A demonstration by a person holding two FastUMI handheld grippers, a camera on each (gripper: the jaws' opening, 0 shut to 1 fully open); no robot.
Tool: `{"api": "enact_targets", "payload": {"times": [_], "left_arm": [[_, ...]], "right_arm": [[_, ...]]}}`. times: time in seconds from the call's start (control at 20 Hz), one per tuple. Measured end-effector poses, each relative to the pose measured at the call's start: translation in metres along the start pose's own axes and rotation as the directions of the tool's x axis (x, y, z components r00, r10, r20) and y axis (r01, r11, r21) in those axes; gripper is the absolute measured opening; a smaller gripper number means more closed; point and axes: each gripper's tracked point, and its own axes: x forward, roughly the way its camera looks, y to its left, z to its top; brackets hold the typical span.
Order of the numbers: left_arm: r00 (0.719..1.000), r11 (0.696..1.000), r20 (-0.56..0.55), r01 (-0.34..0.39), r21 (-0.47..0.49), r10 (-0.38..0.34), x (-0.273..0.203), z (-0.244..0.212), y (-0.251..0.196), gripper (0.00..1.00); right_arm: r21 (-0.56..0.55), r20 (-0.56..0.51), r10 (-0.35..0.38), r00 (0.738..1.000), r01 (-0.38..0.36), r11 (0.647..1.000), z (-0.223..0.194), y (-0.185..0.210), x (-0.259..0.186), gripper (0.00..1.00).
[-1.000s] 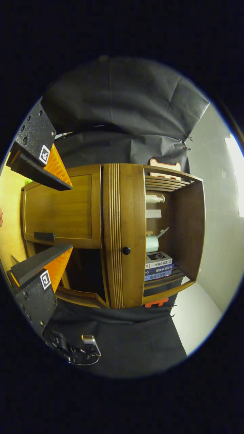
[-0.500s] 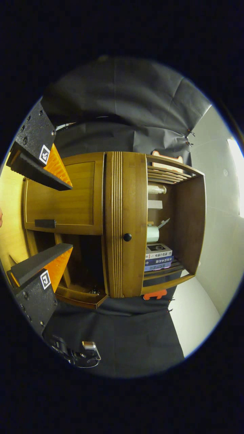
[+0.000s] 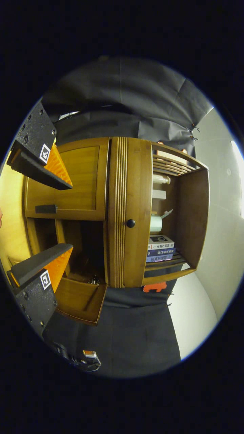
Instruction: Open the right door of the double-door shoe cabinet with the right hand, and open the left door with the left hand.
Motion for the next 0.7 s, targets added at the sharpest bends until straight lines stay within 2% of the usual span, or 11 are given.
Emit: {"api": "enact_targets", "payload": {"times": [0.1, 0.2, 0.25, 0.4, 0.6, 0.7], "left_arm": [[1.0, 1.0, 0.002, 0.019, 0.002, -0.019, 0.004, 0.0, -0.008, 0.98], [0.999, 0.999, 0.005, 0.036, 0.009, -0.036, 0.007, -0.001, -0.015, 0.98], [0.999, 0.999, 0.005, 0.044, 0.012, -0.044, 0.01, -0.003, -0.019, 0.97], [0.998, 0.998, 0.021, 0.066, 0.018, -0.066, 0.019, -0.005, -0.025, 0.98], [0.999, 0.998, 0.04, 0.032, 0.047, -0.033, 0.042, -0.013, -0.016, 0.98], [1.0, 0.998, 0.022, 0.013, 0.056, -0.014, 0.057, -0.027, -0.011, 0.97]], "right_arm": [[0.01, 0.003, -0.014, 1.0, 0.014, 1.0, 0.0, -0.01, -0.002, 0.25], [0.001, 0.003, -0.062, 0.998, 0.062, 0.998, -0.002, -0.029, -0.003, 0.24], [-0.001, 0.008, -0.077, 0.997, 0.077, 0.997, -0.001, -0.038, -0.004, 0.18], [-0.01, 0.023, -0.095, 0.995, 0.095, 0.995, 0.004, -0.058, -0.008, 0.18], [-0.053, 0.077, -0.186, 0.979, 0.19, 0.98, 0.022, -0.099, -0.015, 0.18], [-0.033, 0.096, -0.231, 0.968, 0.235, 0.971, 0.029, -0.12, -0.021, 0.18]]}}
